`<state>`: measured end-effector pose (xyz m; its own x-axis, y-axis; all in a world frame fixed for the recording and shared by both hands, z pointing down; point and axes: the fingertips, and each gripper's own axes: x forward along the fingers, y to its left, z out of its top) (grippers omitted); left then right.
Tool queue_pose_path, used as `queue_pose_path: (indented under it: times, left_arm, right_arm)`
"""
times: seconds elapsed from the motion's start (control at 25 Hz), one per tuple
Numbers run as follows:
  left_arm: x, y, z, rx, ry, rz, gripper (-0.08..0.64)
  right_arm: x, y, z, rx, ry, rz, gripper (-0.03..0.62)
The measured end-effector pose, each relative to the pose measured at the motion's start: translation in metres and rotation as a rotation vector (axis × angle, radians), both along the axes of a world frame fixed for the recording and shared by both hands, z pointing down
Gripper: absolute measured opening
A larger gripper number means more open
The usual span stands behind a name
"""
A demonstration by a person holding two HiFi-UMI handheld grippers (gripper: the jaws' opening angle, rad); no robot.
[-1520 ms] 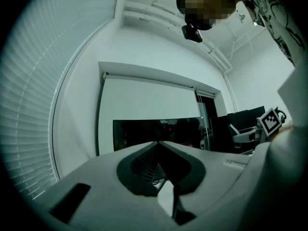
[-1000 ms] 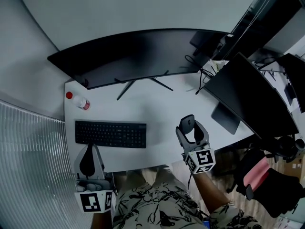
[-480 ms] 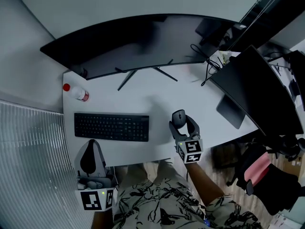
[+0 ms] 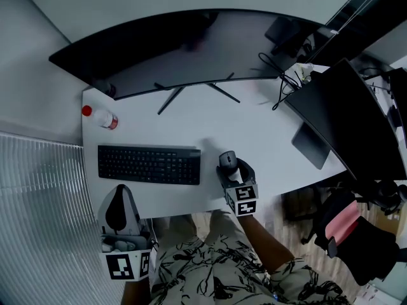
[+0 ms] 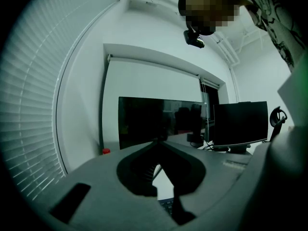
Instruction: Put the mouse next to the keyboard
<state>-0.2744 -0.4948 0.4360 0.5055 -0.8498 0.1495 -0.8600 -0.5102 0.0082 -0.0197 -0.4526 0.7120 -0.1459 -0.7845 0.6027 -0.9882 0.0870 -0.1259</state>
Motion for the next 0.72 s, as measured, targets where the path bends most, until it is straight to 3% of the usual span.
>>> queue_pose_path:
  times: [0.72]
  left_arm:
    - [-0.006, -0.002, 0.016, -0.042, 0.012, -0.002, -0.005]
  right_arm:
    - [-0.025, 0.001, 0.042, -0.178, -0.017, -0.013, 0.301]
